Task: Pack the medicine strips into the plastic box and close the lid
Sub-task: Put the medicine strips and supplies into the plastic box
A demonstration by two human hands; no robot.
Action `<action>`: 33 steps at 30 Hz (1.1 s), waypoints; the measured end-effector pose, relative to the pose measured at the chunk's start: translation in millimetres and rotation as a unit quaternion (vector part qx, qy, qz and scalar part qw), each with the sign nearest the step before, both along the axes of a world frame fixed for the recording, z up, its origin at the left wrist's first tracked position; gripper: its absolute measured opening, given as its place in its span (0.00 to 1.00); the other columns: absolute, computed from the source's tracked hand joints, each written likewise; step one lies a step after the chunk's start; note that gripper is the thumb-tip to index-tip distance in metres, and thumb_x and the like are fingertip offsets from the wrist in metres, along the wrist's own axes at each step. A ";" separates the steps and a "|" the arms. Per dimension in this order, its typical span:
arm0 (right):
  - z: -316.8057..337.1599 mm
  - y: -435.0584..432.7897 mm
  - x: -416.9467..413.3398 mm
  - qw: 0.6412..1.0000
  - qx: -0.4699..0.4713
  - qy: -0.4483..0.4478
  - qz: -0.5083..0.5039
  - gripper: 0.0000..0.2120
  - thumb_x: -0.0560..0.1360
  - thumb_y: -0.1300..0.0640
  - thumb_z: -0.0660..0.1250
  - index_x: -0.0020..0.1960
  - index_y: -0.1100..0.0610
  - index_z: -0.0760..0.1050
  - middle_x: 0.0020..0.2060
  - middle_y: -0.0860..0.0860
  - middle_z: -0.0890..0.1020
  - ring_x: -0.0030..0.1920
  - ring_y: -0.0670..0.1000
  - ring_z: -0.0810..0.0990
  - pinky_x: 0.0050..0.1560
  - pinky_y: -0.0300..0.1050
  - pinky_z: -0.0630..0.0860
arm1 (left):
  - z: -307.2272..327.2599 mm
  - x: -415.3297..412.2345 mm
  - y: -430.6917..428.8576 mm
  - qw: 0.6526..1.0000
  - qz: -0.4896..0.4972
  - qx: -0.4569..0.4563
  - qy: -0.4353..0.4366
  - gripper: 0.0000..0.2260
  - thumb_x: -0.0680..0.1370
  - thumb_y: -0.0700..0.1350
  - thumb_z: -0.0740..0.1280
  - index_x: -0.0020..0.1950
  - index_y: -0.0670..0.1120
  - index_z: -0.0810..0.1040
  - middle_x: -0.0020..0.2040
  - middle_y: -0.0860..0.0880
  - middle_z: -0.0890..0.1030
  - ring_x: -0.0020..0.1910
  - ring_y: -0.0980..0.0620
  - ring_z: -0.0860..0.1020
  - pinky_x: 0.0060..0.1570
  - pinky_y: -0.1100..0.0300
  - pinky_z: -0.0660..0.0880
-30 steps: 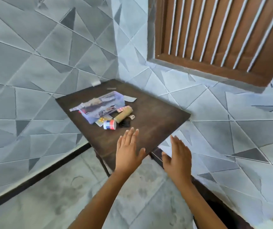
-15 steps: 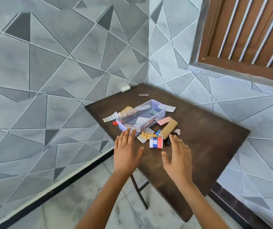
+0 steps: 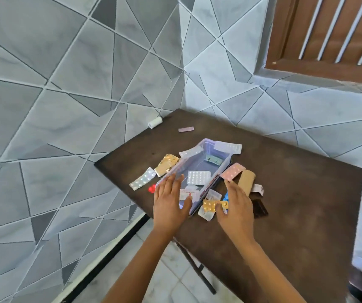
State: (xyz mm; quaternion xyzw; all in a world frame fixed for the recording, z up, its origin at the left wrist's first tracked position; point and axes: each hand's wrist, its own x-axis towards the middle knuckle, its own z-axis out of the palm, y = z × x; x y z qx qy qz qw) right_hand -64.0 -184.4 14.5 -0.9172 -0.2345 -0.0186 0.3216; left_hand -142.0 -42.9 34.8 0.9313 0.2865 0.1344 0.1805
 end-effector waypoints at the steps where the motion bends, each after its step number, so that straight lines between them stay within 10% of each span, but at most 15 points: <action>1: 2.5 3.0 1.5 1.000 -0.011 0.009 -0.008 0.29 0.73 0.57 0.67 0.71 0.59 0.62 0.70 0.57 0.69 0.71 0.58 0.66 0.71 0.54 0.64 | -2.2 6.5 4.5 1.000 -0.014 -0.005 -0.006 0.28 0.77 0.56 0.62 0.75 0.52 0.59 0.77 0.51 0.59 0.77 0.48 0.57 0.75 0.51 0.52; 19: -23.3 19.1 -31.0 0.931 -0.067 0.134 -0.334 0.32 0.73 0.48 0.66 0.72 0.53 0.59 0.72 0.52 0.66 0.71 0.53 0.66 0.71 0.47 0.63 | -13.3 123.8 36.4 0.893 -0.432 -0.119 0.035 0.18 0.78 0.48 0.62 0.68 0.47 0.70 0.67 0.46 0.74 0.65 0.46 0.73 0.64 0.53 0.69; 33: -40.1 19.8 -12.7 0.920 -0.093 0.236 -0.299 0.38 0.69 0.45 0.70 0.73 0.53 0.56 0.70 0.53 0.69 0.66 0.55 0.71 0.64 0.50 0.70 | -53.7 195.8 -32.3 0.903 -0.327 -0.139 0.244 0.31 0.76 0.54 0.65 0.72 0.41 0.57 0.65 0.38 0.74 0.63 0.39 0.74 0.59 0.49 0.73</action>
